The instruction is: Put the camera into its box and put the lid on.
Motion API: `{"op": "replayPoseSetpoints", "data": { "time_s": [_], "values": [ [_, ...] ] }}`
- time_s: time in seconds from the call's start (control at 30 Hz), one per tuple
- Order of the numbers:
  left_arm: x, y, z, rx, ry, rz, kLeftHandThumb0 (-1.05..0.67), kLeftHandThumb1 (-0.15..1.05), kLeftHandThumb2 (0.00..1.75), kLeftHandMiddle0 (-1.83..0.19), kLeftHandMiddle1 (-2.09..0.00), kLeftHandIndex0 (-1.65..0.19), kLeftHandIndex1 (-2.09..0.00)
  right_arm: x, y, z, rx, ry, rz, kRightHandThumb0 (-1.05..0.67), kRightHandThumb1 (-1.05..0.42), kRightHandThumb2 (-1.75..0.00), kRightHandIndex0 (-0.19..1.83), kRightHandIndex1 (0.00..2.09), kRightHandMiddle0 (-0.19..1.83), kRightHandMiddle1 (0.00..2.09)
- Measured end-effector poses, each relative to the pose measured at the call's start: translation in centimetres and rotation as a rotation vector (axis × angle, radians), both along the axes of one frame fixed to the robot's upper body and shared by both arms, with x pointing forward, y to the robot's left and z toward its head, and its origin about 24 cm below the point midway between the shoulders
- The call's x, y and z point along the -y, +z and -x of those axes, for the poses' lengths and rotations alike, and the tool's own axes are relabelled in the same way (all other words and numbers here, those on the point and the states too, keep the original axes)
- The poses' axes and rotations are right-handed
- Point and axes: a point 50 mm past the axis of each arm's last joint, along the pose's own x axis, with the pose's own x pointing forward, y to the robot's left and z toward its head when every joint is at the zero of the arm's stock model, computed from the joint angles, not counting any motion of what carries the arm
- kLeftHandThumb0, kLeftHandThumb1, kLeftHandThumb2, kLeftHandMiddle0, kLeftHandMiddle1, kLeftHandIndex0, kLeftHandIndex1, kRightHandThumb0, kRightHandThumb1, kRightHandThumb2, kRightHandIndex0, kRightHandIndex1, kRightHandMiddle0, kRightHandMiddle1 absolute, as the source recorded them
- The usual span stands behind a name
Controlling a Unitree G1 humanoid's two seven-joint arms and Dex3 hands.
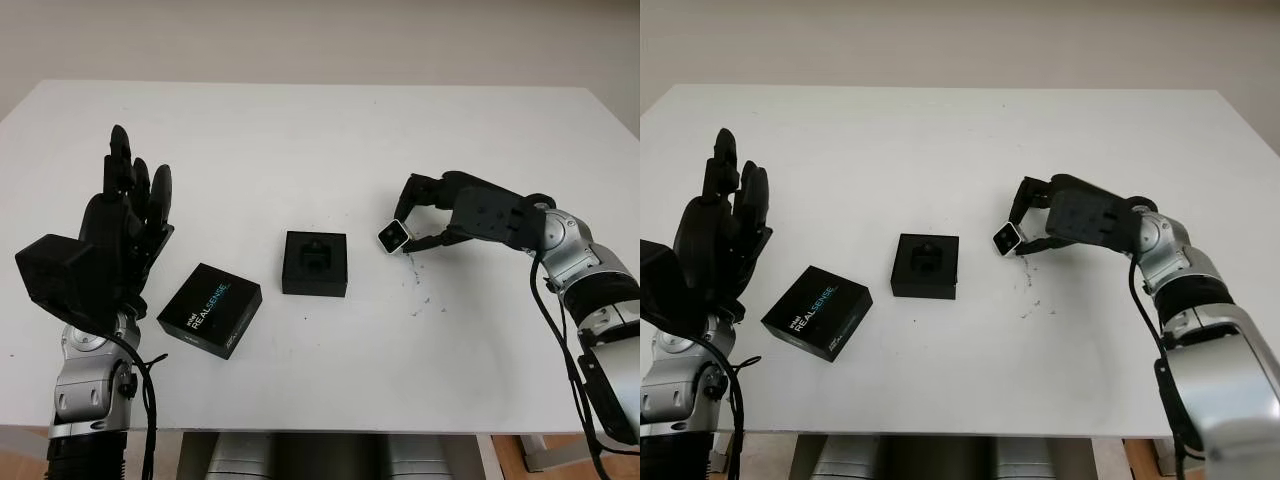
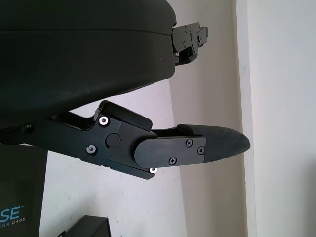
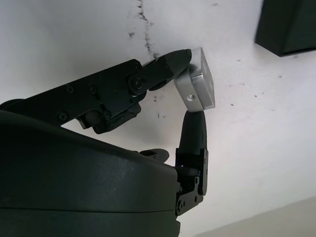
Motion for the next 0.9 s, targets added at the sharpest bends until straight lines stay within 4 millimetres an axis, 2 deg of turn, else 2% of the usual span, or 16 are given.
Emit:
{"op": "replayPoseSetpoints", "data": {
  "time_s": [0.43,0.7,0.8,0.9],
  "values": [
    [-0.1,-0.1,0.0,-0.014,-0.007,0.006,-0.78,1.05,0.46,0.15,-0.05,0.17,-0.05,0.7,1.1,0.8,0.057,0.012,-0.134,-0.35,-1.00,-0.05,0.33,0.04,0.23,1.79],
    [0.0,-0.1,0.0,-0.014,-0.017,0.007,-0.77,1.05,0.45,0.16,-0.05,0.18,-0.05,1.0,2.6,0.8,0.074,0.001,-0.245,-0.38,-1.01,-0.06,0.31,0.04,0.20,1.89],
    [0.0,-0.1,0.0,-0.014,-0.018,0.008,-0.77,1.05,0.45,0.15,-0.05,0.18,-0.05,0.5,3.0,1.0,0.078,0.008,-0.310,-0.37,-1.02,-0.06,0.26,0.02,0.17,1.86],
    [0.0,-0.1,0.0,-0.014,-0.018,0.009,-0.77,1.05,0.45,0.15,-0.05,0.18,-0.05,-0.4,2.4,1.4,0.071,0.017,-0.398,-0.35,-1.02,-0.06,0.23,0.01,0.18,1.86]
  ]
}}
